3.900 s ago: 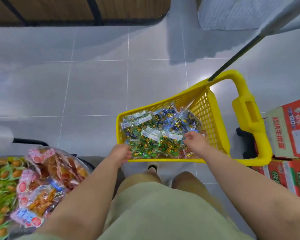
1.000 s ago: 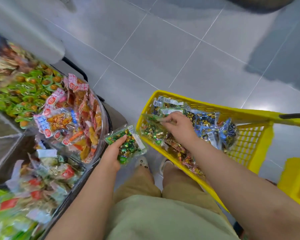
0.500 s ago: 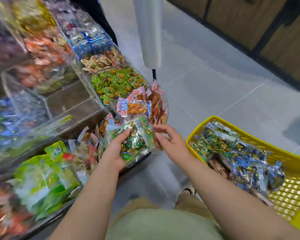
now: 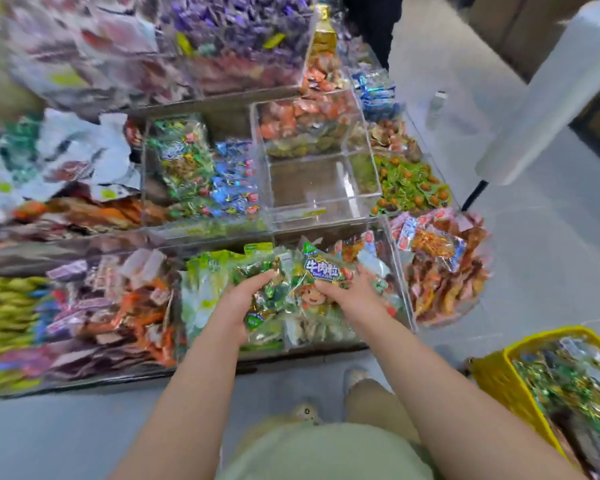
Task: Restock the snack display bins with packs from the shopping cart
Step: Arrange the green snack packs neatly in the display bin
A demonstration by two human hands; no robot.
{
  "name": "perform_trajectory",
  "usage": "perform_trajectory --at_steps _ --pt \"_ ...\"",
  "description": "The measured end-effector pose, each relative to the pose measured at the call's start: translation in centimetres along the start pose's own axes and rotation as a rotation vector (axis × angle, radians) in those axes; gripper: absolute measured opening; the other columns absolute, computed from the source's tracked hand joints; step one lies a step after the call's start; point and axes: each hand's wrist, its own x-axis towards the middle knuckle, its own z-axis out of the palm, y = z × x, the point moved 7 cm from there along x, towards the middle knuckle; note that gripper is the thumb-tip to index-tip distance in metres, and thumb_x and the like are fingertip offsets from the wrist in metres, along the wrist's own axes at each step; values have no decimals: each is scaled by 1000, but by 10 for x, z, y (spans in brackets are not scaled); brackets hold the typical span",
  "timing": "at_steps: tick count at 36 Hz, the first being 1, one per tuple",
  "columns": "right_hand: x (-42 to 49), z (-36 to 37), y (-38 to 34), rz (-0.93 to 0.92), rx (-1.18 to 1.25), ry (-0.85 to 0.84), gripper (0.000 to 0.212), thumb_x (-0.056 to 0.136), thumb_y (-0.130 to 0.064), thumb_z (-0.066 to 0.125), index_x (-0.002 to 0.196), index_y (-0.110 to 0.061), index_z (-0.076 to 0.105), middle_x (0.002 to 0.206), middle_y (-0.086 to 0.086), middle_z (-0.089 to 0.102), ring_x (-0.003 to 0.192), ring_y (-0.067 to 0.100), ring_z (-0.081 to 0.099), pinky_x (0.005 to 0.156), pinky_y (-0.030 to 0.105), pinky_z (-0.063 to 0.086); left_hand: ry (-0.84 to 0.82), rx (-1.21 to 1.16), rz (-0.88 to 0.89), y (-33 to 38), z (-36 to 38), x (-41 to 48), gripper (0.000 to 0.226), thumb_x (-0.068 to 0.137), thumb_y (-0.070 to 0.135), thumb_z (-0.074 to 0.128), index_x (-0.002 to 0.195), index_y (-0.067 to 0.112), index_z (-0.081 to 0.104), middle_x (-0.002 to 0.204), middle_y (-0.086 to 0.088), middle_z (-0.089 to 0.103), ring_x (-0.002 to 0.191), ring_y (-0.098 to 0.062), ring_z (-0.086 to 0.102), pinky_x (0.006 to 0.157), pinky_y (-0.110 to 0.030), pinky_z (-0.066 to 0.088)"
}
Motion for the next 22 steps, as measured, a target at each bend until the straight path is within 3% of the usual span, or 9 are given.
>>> perform_trajectory --at_steps 2,5,7,8,11,14,16,18,22 --pt "5 15 -6 56 120 -58 93 66 -28 84 139 -27 26 140 9 44 122 26 50 97 44 46 7 -31 18 8 -16 4 109 54 50 87 145 13 39 151 -6 38 137 -27 36 109 -48 34" --pt "15 36 -22 99 169 -123 65 81 -25 73 134 -24 34 130 7 51 101 21 60 78 42 55 49 -73 50 19 -35 6 131 41 50 91 149 14 28 153 -8 34 139 -30 34 111 -56 30" --pt "23 48 -33 112 171 -177 53 87 -27 66 132 -25 37 125 6 55 91 16 60 65 36 56 146 -70 72 26 -50 5 125 53 49 88 152 13 21 156 -8 27 141 -30 28 113 -54 26" --pt "28 53 -38 120 139 -192 56 87 -31 65 135 -28 36 129 5 51 96 17 58 66 36 55 187 -87 75 28 -57 6 118 60 47 85 152 12 20 157 -8 25 142 -29 26 111 -53 24" --pt "46 67 -56 116 41 -199 65 85 -36 66 139 -30 30 146 6 33 122 27 43 91 45 45 252 -155 56 36 -75 9 104 67 48 81 149 11 28 156 -7 28 142 -29 27 111 -52 24" --pt "65 87 -73 125 79 -232 64 84 -30 69 135 -21 31 137 9 39 111 27 49 68 36 52 318 -200 80 47 -91 12 110 65 46 83 151 12 23 156 -8 28 141 -31 28 111 -54 24" --pt "79 100 -80 133 93 -272 65 81 -28 73 133 -15 37 134 12 49 115 31 54 84 47 53 377 -224 73 52 -102 15 112 67 46 82 152 12 18 157 -9 25 142 -31 26 110 -54 25" --pt "91 111 -89 98 107 -294 62 79 -26 75 132 -12 44 130 13 57 116 28 56 101 47 44 402 -230 73 58 -112 18 110 67 49 81 151 10 22 154 -11 30 139 -32 31 108 -52 29" --pt "105 129 -117 -14 46 -276 60 76 -32 77 128 -14 51 131 9 57 115 23 54 86 32 39 453 -221 85 74 -136 24 110 67 50 81 151 13 21 154 -10 30 138 -33 32 106 -52 31"
